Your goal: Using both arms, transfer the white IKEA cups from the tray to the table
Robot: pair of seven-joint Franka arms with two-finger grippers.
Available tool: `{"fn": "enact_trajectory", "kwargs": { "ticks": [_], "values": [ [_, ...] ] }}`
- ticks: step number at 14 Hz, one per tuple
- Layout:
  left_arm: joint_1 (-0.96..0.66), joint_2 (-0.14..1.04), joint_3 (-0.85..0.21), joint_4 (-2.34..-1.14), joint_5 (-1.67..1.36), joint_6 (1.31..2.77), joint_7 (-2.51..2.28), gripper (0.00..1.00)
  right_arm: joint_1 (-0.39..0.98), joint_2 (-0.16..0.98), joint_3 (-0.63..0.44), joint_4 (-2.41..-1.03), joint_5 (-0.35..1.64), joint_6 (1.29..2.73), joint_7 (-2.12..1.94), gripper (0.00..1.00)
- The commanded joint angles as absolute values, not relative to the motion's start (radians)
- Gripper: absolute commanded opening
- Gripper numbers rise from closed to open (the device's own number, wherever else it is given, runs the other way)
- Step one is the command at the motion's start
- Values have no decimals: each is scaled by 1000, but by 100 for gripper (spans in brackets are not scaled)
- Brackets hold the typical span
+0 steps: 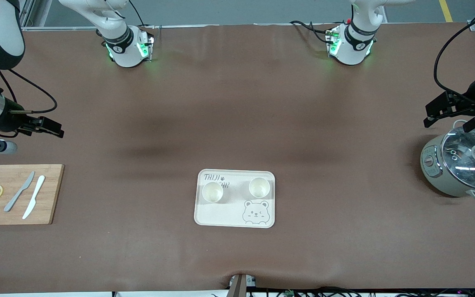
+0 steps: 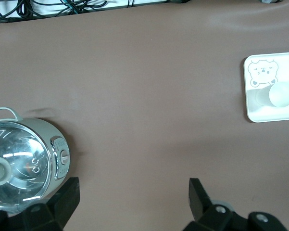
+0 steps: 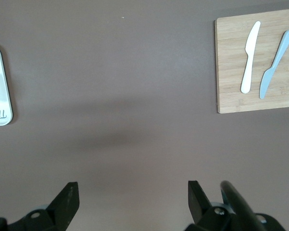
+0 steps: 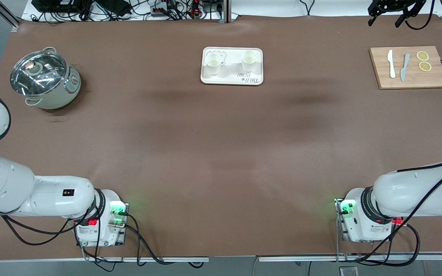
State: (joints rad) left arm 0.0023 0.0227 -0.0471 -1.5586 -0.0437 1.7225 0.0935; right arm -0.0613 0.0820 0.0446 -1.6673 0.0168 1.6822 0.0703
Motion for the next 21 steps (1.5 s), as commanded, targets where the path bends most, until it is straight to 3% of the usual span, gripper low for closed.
{"fn": "enact_trajectory", "kwargs": {
  "ticks": [1, 14, 21],
  "values": [
    [11, 21, -49, -1552, -55, 1697, 109, 100, -61, 52, 48, -1694, 26, 1686, 86, 100],
    [5, 26, -49, -1554, -43, 1660, 103, 100, -61, 52, 48, -1694, 26, 1687, 84, 100],
    [2, 47, -100, -1606, 34, 1640, 55, 100, -61, 52, 48, -1694, 25, 1686, 84, 100]
  ]
}}
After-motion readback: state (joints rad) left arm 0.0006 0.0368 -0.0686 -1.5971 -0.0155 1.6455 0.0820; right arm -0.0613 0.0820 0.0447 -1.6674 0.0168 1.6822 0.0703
